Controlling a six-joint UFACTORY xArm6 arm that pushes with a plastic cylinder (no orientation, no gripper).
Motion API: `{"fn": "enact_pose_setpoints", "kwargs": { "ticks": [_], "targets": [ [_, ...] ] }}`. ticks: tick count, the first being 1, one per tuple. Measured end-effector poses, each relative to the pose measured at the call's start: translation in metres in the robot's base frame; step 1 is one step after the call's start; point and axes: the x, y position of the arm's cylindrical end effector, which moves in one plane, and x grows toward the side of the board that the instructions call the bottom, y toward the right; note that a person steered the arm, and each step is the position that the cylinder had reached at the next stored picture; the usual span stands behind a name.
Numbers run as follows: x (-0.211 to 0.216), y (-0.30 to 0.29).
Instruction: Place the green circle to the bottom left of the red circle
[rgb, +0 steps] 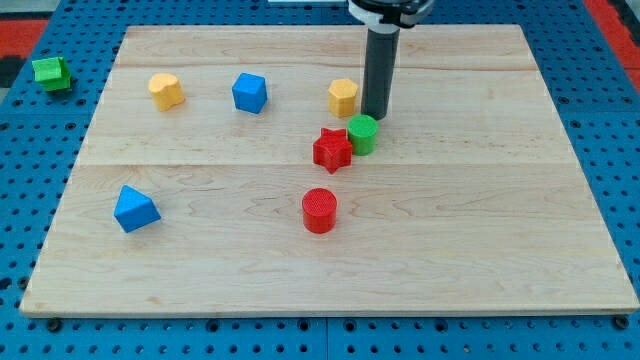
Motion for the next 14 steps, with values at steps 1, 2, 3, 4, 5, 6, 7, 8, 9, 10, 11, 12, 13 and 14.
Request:
{"fn": "enact_pose_setpoints", "kwargs": {
  "ticks": [1, 2, 3, 4, 5, 6, 7, 8, 9, 10, 11, 12, 13, 14],
  "targets": [
    [0.005, -0.034],
    [0.025, -0.014],
    [0.035, 0.041],
    [0.091, 0.048],
    [0.101, 0.048],
    [0.041, 0.071],
    [0.016, 0.025],
    [0.06, 0.004],
    [0.106, 0.009],
    [0.15, 0.009],
    [0.183, 0.009],
    [0.208, 0.048],
    [0.245, 0.048],
    [0.253, 0.01]
  ]
}}
